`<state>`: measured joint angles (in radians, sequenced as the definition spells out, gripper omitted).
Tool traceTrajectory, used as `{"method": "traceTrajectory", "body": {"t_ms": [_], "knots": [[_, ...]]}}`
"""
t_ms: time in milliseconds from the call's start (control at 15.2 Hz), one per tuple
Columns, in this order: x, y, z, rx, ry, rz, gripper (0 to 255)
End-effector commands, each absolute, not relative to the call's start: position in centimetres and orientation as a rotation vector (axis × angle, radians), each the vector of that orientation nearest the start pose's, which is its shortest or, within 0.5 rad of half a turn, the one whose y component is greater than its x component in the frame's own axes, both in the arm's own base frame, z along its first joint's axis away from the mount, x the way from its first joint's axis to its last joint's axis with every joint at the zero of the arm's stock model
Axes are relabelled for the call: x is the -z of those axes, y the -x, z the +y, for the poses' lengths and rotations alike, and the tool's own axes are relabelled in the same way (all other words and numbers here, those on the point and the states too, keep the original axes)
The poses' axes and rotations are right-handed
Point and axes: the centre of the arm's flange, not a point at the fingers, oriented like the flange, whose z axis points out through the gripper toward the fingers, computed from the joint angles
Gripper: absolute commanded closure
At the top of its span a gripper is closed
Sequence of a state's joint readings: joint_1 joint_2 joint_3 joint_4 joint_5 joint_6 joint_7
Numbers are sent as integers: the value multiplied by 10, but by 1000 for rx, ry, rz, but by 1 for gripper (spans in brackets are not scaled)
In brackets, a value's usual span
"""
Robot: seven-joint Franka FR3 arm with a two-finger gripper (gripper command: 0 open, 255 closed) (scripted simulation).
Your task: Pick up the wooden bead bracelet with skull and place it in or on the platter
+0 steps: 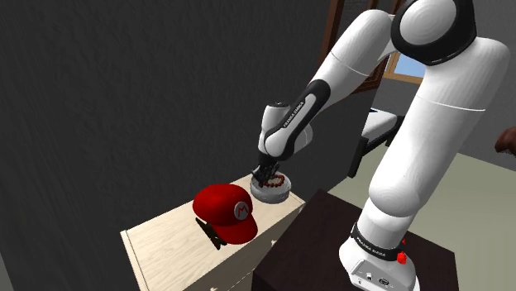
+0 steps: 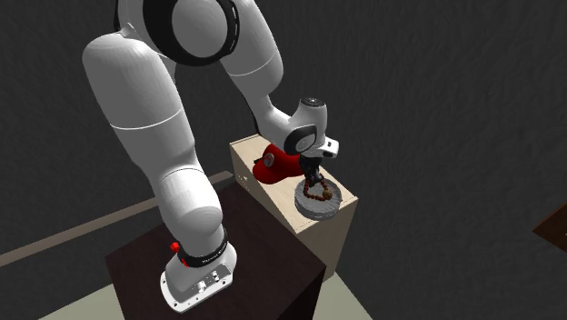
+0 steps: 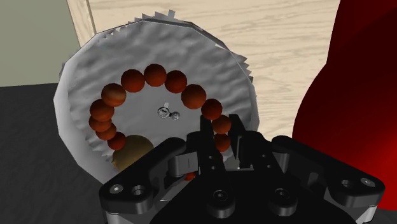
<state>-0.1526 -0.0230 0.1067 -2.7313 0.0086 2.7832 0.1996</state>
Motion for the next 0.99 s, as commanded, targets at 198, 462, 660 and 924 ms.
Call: {"method": "traceTrajectory", "body": {"t_ms": [198, 462, 660, 924], "knots": [[-236, -407, -19, 117, 3108, 396, 255], [-236, -407, -19, 117, 3108, 396, 0], [-236, -407, -19, 117, 3108, 396, 0], [-285, -403, -19, 117, 3108, 396, 0]]}}
